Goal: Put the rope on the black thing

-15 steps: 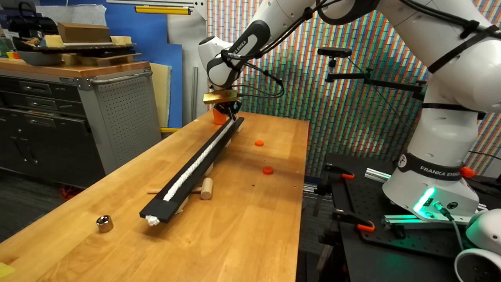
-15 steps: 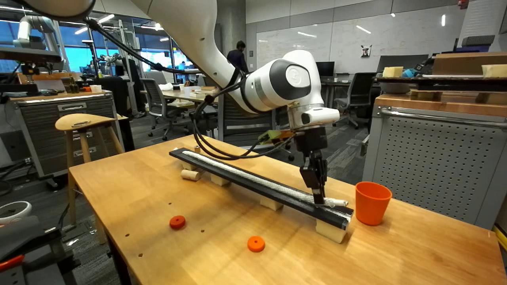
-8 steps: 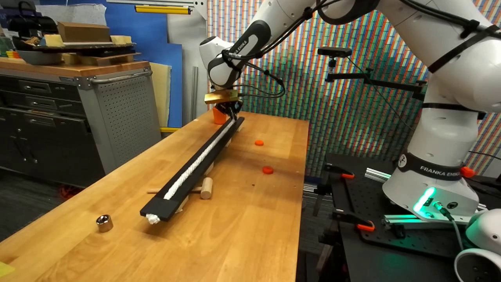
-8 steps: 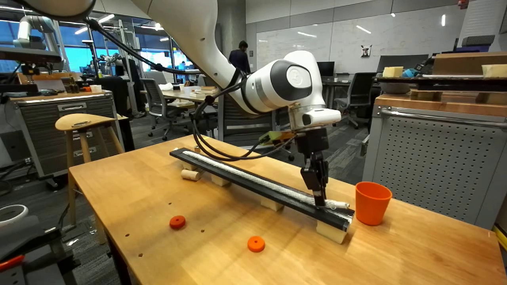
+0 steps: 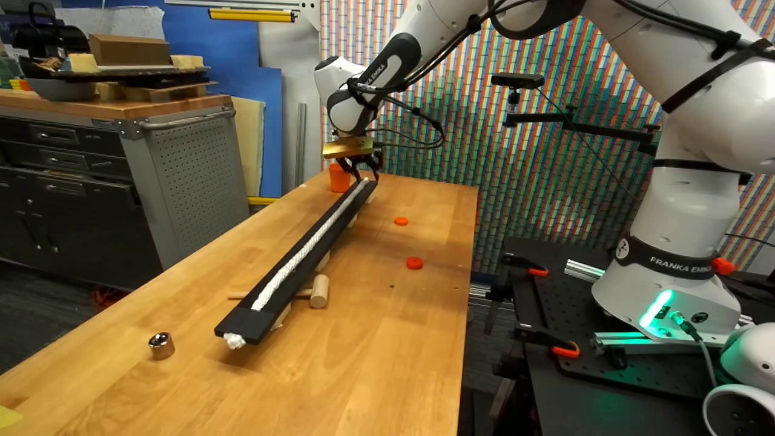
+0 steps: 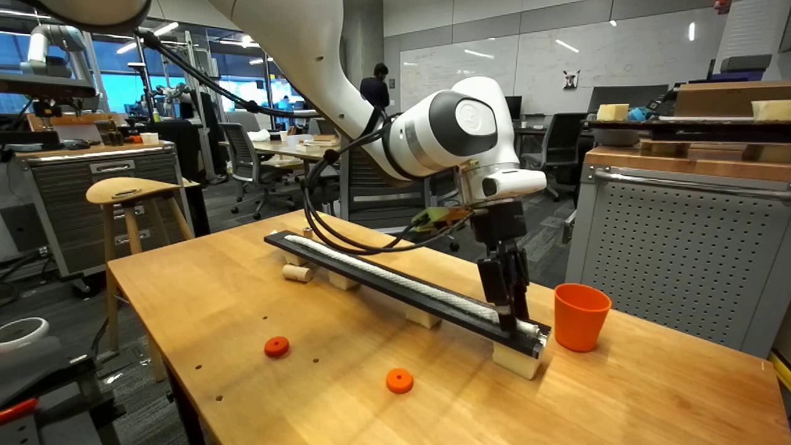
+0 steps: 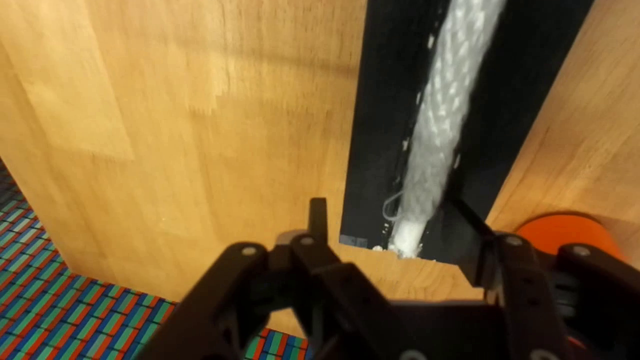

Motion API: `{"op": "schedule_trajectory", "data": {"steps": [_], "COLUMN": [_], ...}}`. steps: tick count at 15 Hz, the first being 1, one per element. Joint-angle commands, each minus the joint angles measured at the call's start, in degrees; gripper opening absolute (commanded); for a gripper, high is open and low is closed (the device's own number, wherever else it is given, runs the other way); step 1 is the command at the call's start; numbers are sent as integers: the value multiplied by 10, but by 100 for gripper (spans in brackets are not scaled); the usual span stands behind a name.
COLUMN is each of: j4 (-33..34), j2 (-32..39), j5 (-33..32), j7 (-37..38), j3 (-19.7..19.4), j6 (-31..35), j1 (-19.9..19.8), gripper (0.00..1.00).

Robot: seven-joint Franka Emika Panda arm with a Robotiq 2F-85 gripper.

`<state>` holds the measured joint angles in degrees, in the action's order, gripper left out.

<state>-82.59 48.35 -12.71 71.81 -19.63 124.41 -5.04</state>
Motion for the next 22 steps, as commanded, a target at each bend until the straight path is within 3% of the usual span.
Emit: {"op": "schedule_trajectory", "data": {"steps": [1,3,9,13,18,22], "j4": [10,8,-55,-161,-295,-416], "j2": [7,3,-71,-179,-316,-429], "j5": [-17,-18,-39,-88,-172,-237], "j7": [4,3,-30,-109,-184,-219], "j3": [-15,-16,-14,-6,7,49], "j6": [2,4,35,70,52,53], "j1": [3,2,16,39,80,92], "gripper": [94,100,100,100,100,100]}}
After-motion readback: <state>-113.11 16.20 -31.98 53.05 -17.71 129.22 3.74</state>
